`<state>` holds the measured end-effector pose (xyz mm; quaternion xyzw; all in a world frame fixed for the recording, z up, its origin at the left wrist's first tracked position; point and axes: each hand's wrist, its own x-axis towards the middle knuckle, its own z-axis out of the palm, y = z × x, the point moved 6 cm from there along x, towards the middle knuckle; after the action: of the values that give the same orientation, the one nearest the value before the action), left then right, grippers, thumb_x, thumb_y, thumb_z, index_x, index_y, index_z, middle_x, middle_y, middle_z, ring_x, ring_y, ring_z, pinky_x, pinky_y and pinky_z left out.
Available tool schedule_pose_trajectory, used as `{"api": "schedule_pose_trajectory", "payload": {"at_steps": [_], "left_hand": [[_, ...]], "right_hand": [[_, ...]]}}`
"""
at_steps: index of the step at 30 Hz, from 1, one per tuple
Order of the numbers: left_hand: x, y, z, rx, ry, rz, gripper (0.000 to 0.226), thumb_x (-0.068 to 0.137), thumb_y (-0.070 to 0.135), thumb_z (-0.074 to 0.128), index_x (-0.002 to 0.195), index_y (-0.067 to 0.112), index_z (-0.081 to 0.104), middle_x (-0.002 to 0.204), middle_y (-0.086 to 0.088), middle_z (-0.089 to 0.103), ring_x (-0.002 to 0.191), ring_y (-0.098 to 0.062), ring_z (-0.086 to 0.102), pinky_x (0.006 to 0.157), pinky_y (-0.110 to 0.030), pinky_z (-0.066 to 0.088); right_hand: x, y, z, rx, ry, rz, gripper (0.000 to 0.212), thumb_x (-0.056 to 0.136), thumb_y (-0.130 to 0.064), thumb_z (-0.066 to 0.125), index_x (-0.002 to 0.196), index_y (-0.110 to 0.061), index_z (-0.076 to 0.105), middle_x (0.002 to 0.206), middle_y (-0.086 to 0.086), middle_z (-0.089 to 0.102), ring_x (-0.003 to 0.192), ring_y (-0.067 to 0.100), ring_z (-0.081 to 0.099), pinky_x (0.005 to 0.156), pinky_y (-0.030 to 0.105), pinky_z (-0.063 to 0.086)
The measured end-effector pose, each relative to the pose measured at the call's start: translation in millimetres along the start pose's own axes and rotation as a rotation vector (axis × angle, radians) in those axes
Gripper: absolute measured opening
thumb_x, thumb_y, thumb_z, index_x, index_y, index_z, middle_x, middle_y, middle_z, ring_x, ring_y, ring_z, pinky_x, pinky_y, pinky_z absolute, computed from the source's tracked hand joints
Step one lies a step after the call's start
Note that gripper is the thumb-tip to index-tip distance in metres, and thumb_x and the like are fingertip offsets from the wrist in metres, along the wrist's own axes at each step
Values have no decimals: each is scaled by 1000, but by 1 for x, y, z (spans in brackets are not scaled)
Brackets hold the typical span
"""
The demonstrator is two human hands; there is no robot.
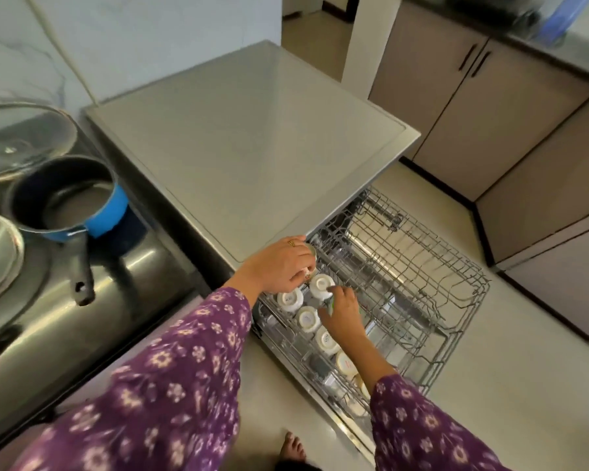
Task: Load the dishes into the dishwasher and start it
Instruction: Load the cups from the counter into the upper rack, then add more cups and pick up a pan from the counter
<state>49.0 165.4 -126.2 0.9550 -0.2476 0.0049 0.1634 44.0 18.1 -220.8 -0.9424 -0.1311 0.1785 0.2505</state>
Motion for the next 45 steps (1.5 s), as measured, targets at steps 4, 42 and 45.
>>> {"api": "schedule_pose_trajectory", "payload": {"at_steps": [4, 42, 45], "left_hand": [[-26, 9, -25, -189, 157, -193, 7, 87, 18, 61, 93, 15, 64, 83, 8, 58, 81, -11, 52, 88, -38, 47], [-758, 103, -173, -239, 1256, -1451, 19, 84, 5, 66, 94, 22, 65, 89, 14, 68, 87, 3, 63, 78, -11, 47], [-776, 83, -190, -211, 1189, -1438, 19, 84, 8, 67, 96, 22, 64, 90, 12, 68, 88, 3, 62, 77, -8, 44]], "right_hand": [[-27, -54, -20, 50, 49, -163, 33, 85, -11, 63, 116, -2, 56, 119, 17, 52, 107, 32, 50, 87, 32, 37], [-322, -639, 198, 59, -470, -1136, 8, 84, -17, 63, 89, -15, 70, 79, -3, 69, 71, 6, 62, 70, 19, 49], [-329, -678, 219, 26, -446, -1177, 11, 83, -13, 63, 89, -9, 71, 83, 3, 70, 75, 13, 62, 74, 23, 48]]}}
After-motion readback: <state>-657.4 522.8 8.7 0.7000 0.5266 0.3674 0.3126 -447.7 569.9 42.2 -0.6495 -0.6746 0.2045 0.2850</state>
